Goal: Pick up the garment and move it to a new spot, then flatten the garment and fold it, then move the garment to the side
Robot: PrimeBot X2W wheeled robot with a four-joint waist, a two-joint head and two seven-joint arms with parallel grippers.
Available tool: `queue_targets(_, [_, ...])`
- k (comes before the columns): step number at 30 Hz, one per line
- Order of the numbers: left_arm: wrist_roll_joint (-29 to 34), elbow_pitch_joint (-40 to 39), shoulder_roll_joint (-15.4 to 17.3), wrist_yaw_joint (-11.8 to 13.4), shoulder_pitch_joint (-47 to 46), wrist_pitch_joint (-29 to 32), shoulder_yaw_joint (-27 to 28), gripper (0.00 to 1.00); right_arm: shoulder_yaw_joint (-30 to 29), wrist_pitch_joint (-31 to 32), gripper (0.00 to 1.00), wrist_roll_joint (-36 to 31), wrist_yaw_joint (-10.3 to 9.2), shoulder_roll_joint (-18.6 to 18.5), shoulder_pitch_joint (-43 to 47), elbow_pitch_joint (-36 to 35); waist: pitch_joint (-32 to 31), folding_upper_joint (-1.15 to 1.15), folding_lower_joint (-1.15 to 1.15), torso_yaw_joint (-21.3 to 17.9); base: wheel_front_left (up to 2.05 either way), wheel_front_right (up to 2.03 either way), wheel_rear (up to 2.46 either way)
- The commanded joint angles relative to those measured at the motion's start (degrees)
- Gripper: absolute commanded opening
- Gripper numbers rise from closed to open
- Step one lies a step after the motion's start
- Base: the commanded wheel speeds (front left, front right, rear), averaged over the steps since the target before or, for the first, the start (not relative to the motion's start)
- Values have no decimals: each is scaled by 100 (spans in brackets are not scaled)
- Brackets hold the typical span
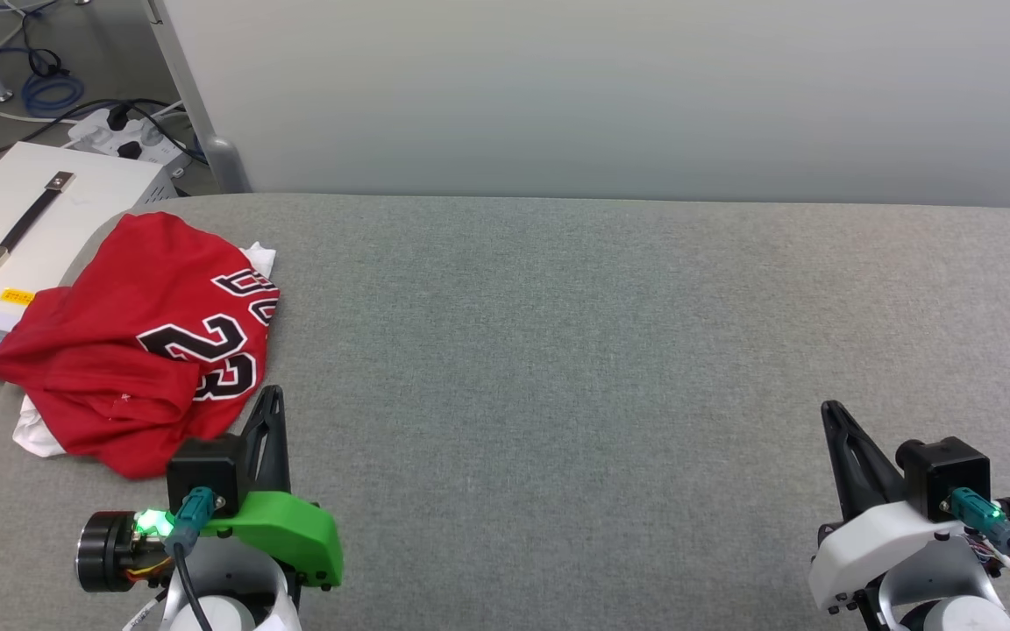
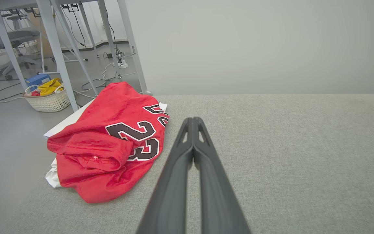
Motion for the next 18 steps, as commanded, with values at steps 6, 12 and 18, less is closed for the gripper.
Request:
queue_targets(6, [55,-9,-32,-25,83,-5,-1,0,3,17,0,-55,-5,-6,-94,10,0,0,0,0,0,0,0])
queue_targets(12, [55,-9,-32,-25,83,-5,-1,0,3,17,0,-55,-5,-6,-94,10,0,0,0,0,0,0,0])
queue_targets(18, [-3,1,1,1,-1,-1,2,100,1,-1,100,3,0,0,1,-1,0,0,0,0,0,0,0])
